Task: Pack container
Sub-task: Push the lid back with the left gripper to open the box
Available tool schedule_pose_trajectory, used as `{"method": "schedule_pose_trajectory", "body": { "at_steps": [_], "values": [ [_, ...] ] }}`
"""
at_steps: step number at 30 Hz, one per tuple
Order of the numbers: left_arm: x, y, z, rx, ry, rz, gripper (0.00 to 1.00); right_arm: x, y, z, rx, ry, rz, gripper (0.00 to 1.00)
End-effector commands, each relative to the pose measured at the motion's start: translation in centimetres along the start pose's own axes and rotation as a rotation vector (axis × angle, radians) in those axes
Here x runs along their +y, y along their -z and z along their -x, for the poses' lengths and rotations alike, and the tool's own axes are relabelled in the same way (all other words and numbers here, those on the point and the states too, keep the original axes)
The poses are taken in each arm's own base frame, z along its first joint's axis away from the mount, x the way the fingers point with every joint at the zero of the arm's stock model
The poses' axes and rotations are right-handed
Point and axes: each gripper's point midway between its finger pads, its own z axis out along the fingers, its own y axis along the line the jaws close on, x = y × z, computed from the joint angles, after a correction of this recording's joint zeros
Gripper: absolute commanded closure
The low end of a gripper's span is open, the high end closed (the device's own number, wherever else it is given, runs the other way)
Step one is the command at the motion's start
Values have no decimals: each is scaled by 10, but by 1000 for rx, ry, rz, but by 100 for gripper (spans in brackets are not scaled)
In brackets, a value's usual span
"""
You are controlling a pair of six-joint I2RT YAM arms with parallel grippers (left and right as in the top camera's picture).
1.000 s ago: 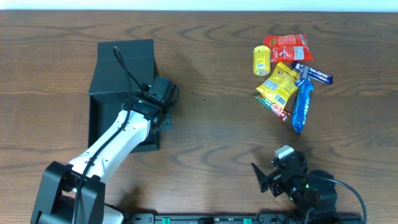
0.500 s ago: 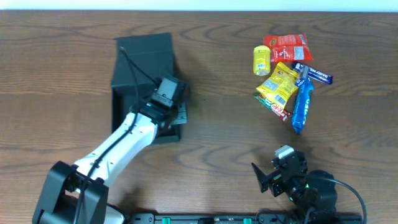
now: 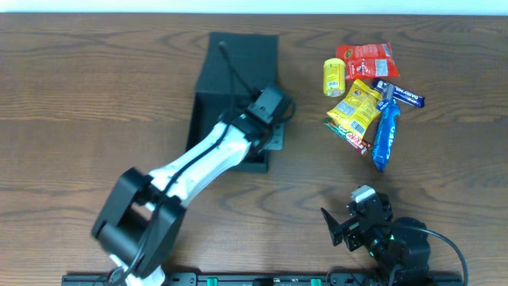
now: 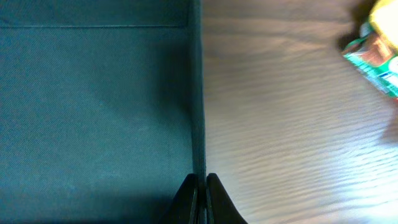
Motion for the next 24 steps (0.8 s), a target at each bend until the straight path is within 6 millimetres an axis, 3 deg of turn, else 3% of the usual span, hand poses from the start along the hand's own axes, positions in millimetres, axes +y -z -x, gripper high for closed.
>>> {"method": "schedule_pose_trajectory", "body": {
  "at_steps": [1,7,24],
  "values": [
    [-25,2,21,-23,-15,-45,95,-2,0,0,-4,-14,-9,1],
    [-44,-8,29,0,36,-70,94,-2,0,0,-4,-14,-9,1],
    [-52,-12,20,43,297,-82,94,-2,0,0,-4,-14,-9,1]
  ]
}}
